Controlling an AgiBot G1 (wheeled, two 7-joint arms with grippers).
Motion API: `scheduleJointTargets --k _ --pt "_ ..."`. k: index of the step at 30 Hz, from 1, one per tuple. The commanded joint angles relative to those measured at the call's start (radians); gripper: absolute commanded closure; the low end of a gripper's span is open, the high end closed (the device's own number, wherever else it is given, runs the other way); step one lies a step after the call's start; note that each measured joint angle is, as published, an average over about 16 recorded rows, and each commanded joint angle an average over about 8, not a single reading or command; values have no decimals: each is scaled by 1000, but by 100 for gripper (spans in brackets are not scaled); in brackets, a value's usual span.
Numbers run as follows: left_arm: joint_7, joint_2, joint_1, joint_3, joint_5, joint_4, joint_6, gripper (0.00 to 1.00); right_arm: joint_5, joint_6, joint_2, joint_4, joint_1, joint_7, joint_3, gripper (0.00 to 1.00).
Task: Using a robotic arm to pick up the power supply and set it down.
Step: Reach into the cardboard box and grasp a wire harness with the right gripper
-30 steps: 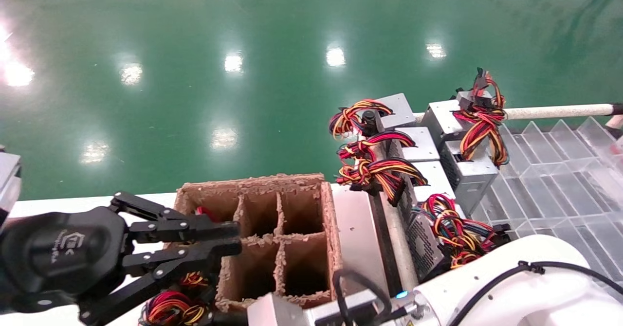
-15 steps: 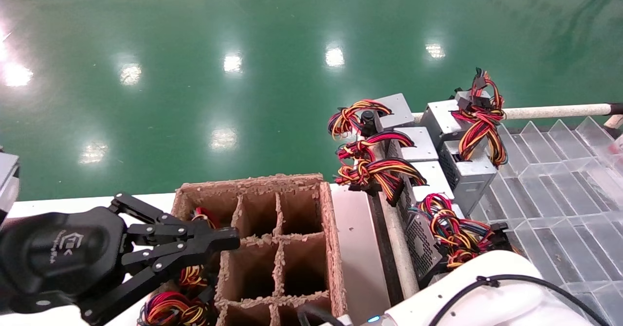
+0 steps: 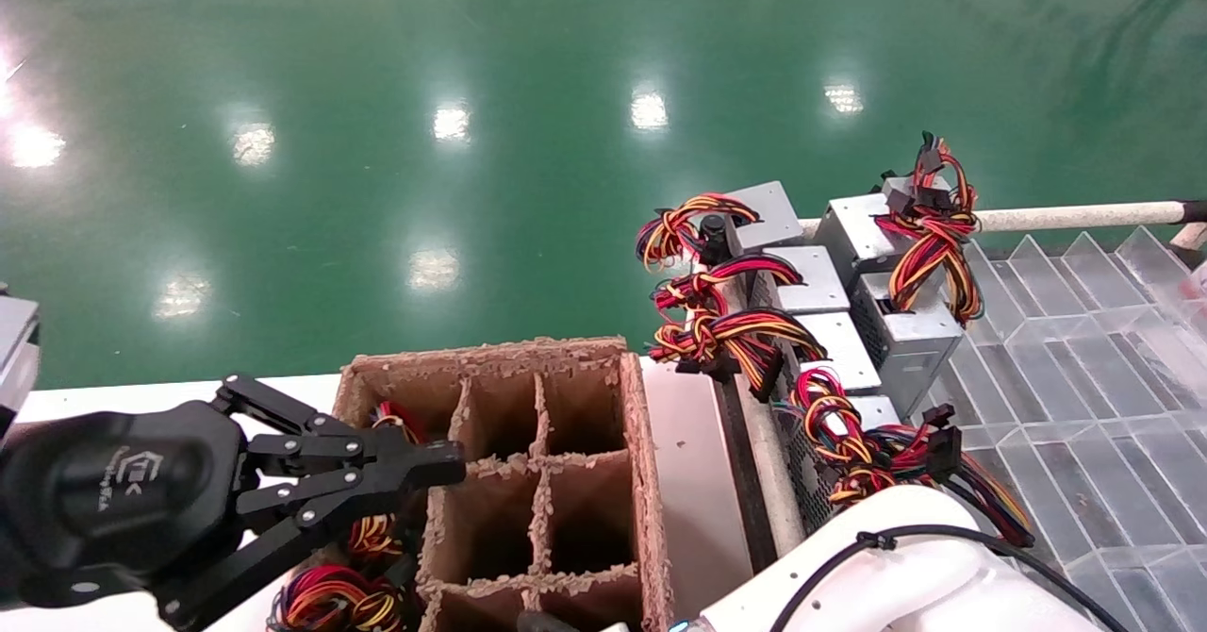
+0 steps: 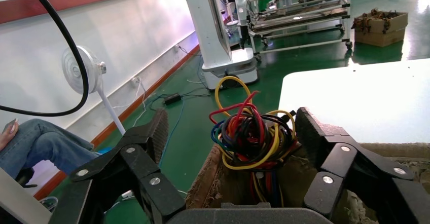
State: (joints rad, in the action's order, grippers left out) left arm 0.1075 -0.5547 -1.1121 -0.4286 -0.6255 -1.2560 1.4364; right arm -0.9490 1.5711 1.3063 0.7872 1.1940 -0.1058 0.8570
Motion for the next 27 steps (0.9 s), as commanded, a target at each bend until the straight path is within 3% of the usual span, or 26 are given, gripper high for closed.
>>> scheduleJointTargets --k 1,27 --pt "0 0 0 0 0 0 0 100 7 -1 2 -9 3 -7 13 100" --pt "0 0 0 0 0 0 0 100 56 -13 -46 -12 47 -32 76 100"
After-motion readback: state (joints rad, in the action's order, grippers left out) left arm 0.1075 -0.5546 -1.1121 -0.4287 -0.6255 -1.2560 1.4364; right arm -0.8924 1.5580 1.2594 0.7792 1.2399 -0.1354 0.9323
